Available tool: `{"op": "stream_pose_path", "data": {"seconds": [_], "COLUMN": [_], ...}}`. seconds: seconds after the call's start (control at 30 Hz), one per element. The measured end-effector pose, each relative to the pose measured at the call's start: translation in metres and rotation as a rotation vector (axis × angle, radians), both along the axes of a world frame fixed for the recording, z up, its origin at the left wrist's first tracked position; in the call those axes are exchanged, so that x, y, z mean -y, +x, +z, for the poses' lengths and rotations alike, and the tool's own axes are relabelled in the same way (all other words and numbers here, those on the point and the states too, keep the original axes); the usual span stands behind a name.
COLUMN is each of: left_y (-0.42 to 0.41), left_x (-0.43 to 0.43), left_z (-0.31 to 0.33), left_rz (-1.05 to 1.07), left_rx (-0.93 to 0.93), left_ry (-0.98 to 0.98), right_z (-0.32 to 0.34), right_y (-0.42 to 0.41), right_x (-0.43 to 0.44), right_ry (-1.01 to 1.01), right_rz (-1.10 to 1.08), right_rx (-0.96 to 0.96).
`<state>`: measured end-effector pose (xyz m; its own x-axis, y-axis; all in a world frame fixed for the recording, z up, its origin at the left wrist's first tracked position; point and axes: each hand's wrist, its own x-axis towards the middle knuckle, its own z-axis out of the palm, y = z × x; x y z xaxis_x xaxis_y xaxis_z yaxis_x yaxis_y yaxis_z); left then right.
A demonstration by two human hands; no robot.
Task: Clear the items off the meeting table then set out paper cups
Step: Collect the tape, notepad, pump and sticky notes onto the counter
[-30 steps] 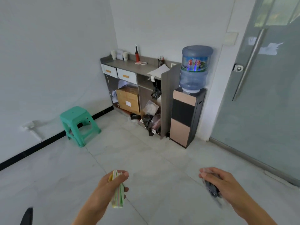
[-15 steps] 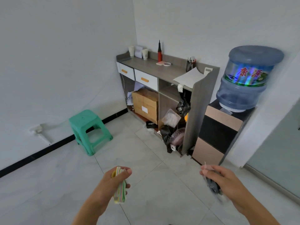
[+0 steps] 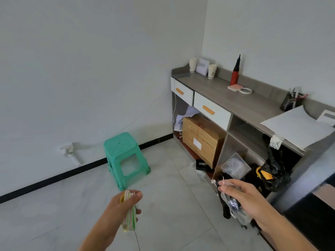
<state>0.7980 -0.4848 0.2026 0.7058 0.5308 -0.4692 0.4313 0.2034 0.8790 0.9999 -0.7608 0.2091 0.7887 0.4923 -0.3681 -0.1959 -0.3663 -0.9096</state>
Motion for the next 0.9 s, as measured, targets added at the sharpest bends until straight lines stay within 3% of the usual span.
{"op": "stream_pose_path", "data": {"seconds": [0.33,0.6,0.9], "left_y": [0.212,0.377,0.581], "left_x": [-0.164,-0.198,-0.231], "left_z": [0.035,0.011,0.037], "left_rz": [-0.166,-0.33,-0.373], "left_rx": [0.036,-0.001,0.024], "left_ry": [0.118,0.033,0.083], "right_z": [0.02,0.001,0.017], "right_y": [0.136,0.273,0.467], "right_x": [-0.135,-0.16,-0.192], "right_ry": [-0.073,-0.096,0.064], "right_rz": [-0.103,-0.248,-0.37], "right_rx": [0.025,-0.003,0.01]}}
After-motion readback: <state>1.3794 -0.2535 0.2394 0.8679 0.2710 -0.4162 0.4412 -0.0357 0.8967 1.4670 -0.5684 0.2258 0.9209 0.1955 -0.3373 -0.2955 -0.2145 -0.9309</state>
